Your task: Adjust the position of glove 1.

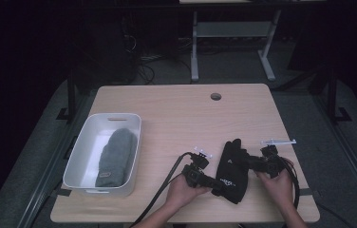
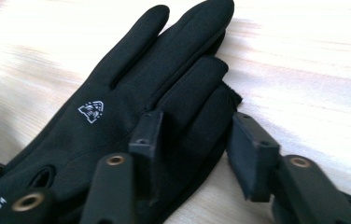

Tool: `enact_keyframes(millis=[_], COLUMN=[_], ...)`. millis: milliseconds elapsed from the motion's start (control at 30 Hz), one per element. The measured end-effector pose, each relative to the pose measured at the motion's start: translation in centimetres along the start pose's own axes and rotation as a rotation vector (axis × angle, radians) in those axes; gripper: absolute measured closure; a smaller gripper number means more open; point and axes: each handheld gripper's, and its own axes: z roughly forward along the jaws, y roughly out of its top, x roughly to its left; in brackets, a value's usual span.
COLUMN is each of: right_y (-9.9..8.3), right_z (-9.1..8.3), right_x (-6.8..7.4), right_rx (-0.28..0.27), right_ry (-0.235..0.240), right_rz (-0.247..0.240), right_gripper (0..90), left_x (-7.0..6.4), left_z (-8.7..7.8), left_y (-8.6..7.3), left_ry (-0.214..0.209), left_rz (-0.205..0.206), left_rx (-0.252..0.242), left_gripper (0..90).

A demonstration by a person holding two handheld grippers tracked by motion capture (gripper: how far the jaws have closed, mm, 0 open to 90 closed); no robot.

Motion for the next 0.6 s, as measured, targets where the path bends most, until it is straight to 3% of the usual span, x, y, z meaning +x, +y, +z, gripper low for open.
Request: enact_keyframes(millis=[167, 333, 600], right_y=[0.0, -0.1, 0.0], right_z=[0.1, -0.2, -0.8], right_x=[0.0, -0.2, 0.0], right_rx=[0.004, -0.002, -0.030], right_ry=[0.034, 0.064, 0.118], right_rz=[0.033, 0.055, 0.071], right_gripper=[68.8, 74.1, 75.9], left_x=[0.4, 1.0, 0.9], left_z=[0.1, -0.1, -0.8], left_y=[-0.1, -0.4, -0.5], left_ry=[-0.017, -0.055, -0.032], left_rz=[-0.007, -0.023, 0.010], left_rx=[-0.005, -0.012, -0.004], left_gripper=[76.1, 78.8, 79.5])
